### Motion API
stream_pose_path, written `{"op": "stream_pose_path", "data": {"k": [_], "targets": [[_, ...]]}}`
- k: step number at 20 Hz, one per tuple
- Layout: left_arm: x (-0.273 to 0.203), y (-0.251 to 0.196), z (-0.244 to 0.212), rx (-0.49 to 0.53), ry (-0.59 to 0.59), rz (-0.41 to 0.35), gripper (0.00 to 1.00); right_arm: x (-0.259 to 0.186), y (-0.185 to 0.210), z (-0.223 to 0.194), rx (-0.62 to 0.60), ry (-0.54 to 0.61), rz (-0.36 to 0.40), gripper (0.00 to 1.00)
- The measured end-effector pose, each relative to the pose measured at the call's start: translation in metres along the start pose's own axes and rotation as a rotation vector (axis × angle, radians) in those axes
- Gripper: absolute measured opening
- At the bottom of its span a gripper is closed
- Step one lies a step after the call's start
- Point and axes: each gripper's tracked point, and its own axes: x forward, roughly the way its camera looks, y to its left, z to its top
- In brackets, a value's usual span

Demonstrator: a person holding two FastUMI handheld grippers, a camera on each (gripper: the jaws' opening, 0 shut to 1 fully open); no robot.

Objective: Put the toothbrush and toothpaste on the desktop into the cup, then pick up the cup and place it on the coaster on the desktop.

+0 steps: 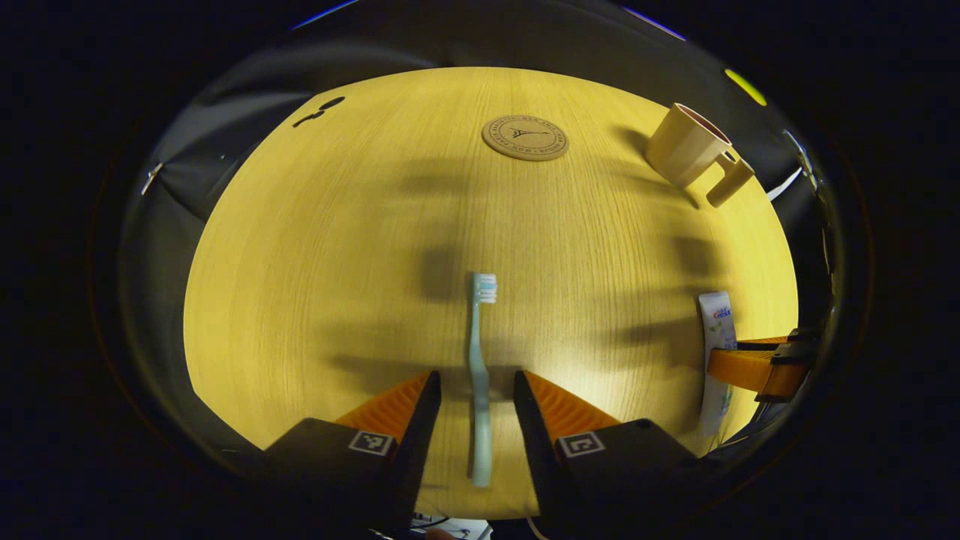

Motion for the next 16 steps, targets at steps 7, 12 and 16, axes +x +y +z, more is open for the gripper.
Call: {"op": "stream_pose_path", "data": {"k": [7,12,16], "targets": [[0.000,-0.009,0.005,0.026,0.002,-0.010,0.10,0.000,0.000,0.002,0.011,-0.017,0.002,0.30],[-0.004,-0.011,-0.003,0.011,0.001,-0.046,0.07,-0.003,0.000,0.007,0.043,-0.056,0.031,0.28],[-0.013,-0.010,0.000,-0.007,-0.044,-0.065,0.07,-0.005,0.003,0.006,0.062,-0.090,0.087,0.24]]}}
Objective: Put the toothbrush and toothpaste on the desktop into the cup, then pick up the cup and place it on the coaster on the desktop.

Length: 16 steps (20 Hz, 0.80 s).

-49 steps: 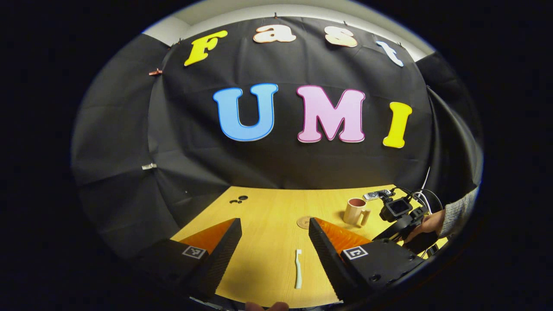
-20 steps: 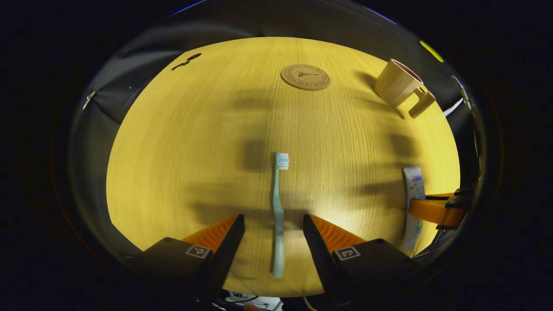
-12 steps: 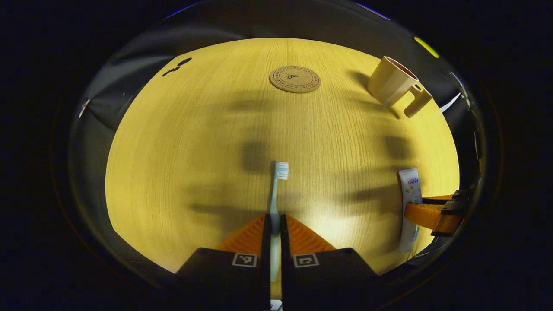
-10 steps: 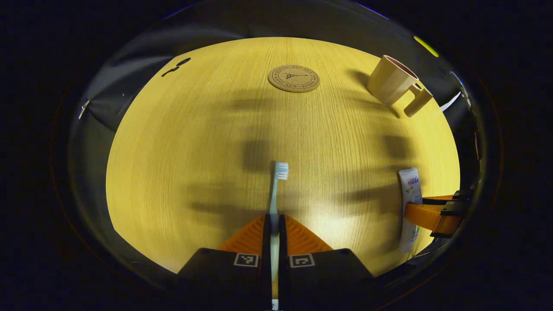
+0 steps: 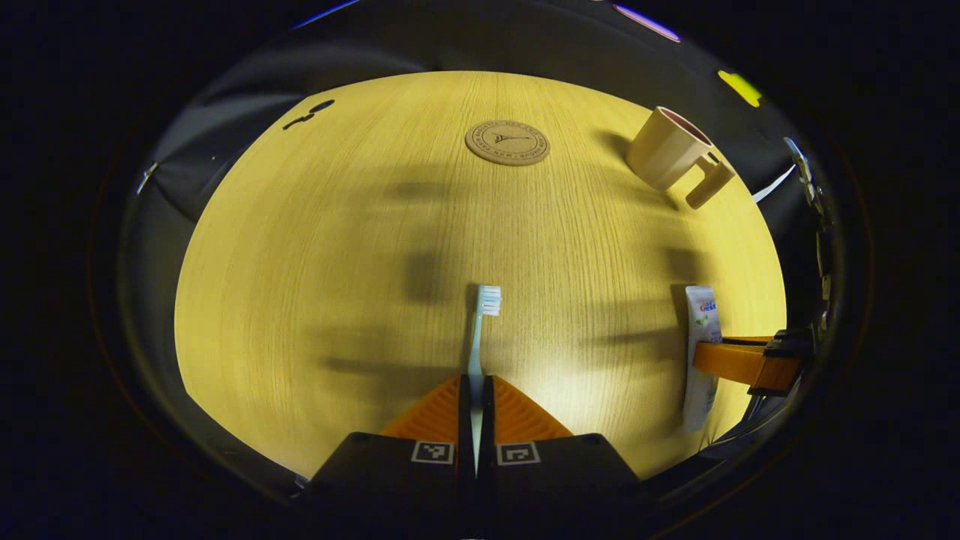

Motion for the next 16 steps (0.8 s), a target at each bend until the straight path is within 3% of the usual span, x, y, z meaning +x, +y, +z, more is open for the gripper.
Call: {"op": "stream_pose_path", "data": {"k": [3,6,10,16], "targets": [[-0.013,-0.002,0.008,-0.004,-0.061,-0.018,0.07,-0.010,0.005,0.001,-0.016,-0.073,0.058,0.24],[-0.027,-0.006,0.010,-0.019,-0.128,-0.030,0.07,-0.021,0.003,0.007,-0.036,-0.174,0.058,0.24],[-0.053,-0.020,0.020,-0.023,-0.270,-0.074,0.06,-0.048,0.003,0.024,-0.102,-0.370,0.065,0.24],[-0.109,-0.038,0.050,-0.025,-0.540,-0.098,0.06,-0.107,0.009,0.045,-0.160,-0.678,0.151,0.24]]}}
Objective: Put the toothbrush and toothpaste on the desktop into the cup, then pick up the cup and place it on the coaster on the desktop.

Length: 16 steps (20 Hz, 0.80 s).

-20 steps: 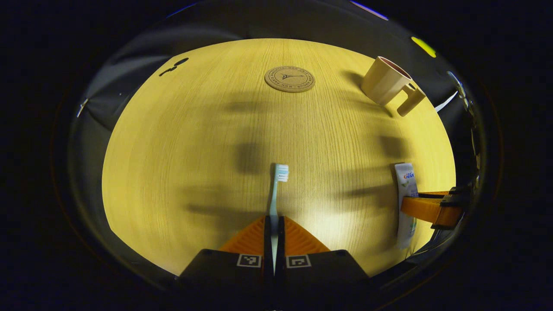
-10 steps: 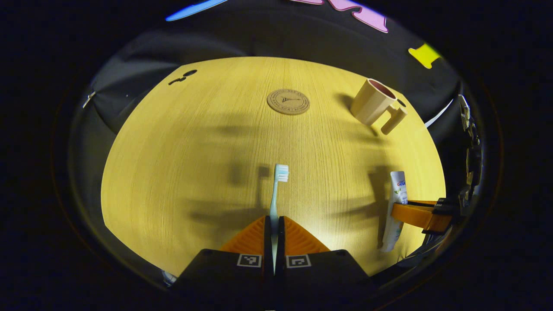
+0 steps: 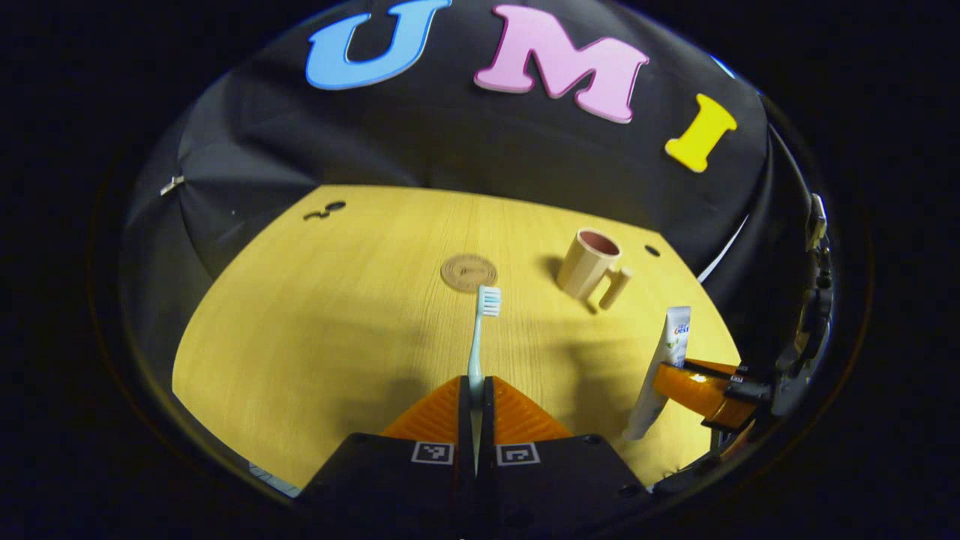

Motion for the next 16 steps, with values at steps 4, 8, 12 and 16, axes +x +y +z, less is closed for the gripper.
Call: {"op": "stream_pose_path", "data": {"k": [4,8,12,16], "targets": [[-0.020,-0.015,0.023,0.013,-0.130,-0.008,0.06,-0.026,-0.005,0.027,-0.050,-0.160,-0.004,0.23],[-0.036,-0.029,0.040,0.001,-0.212,-0.012,0.06,-0.048,-0.016,0.086,-0.087,-0.287,-0.020,0.23],[-0.047,-0.046,0.056,-0.042,-0.260,-0.042,0.06,-0.054,-0.017,0.151,-0.075,-0.380,0.028,0.23],[-0.052,-0.053,0.061,-0.059,-0.276,-0.044,0.06,-0.038,-0.024,0.204,-0.016,-0.449,0.063,0.23]]}}
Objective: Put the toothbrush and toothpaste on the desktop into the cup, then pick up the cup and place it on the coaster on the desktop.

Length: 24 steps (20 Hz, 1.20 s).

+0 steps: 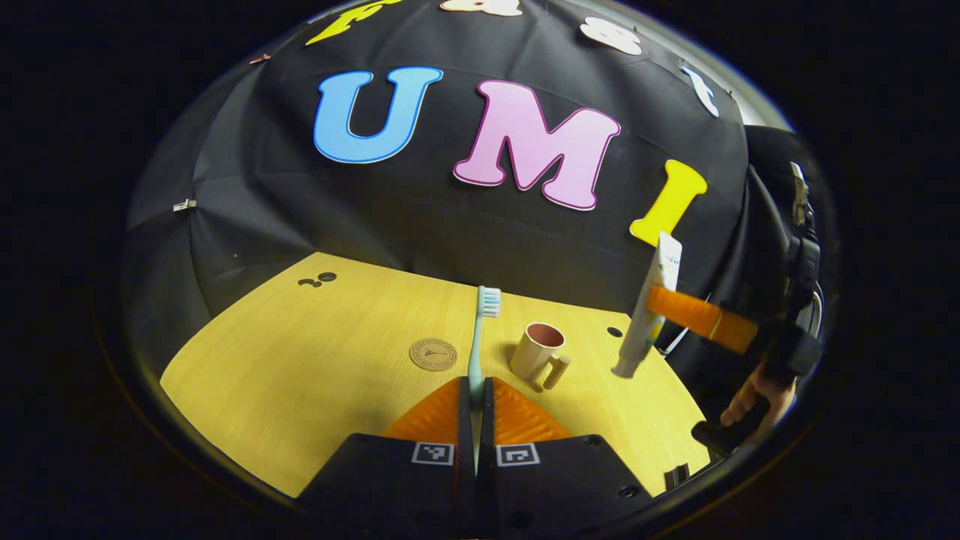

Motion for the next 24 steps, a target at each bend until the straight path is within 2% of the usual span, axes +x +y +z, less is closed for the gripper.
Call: {"op": "stream_pose_path", "data": {"k": [3,6,12,13,14,18,23,24], "targets": [[0.000,-0.004,-0.004,-0.007,0.000,0.006,0.06,0.037,-0.010,0.014,0.027,-0.031,0.002,0.23],[0.002,-0.008,-0.010,-0.014,0.001,0.016,0.06,0.076,-0.021,0.005,0.051,-0.019,0.012,0.23],[0.015,-0.013,-0.010,-0.038,0.001,0.044,0.06,0.144,-0.040,-0.033,0.104,0.035,0.010,0.23],[0.018,-0.013,-0.009,-0.042,-0.004,0.051,0.06,0.152,-0.045,-0.041,0.103,0.045,0.001,0.17],[0.022,-0.013,-0.009,-0.042,-0.009,0.057,0.06,0.161,-0.051,-0.052,0.095,0.062,-0.013,0.23],[0.038,-0.016,-0.006,-0.053,-0.016,0.071,0.06,0.177,-0.060,-0.090,0.081,0.133,-0.002,0.23],[0.056,-0.024,0.005,-0.077,-0.040,0.074,0.06,0.184,-0.062,-0.118,0.054,0.185,0.005,0.23],[0.059,-0.026,0.006,-0.079,-0.046,0.073,0.01,0.184,-0.063,-0.127,0.055,0.202,-0.003,0.23]]}}
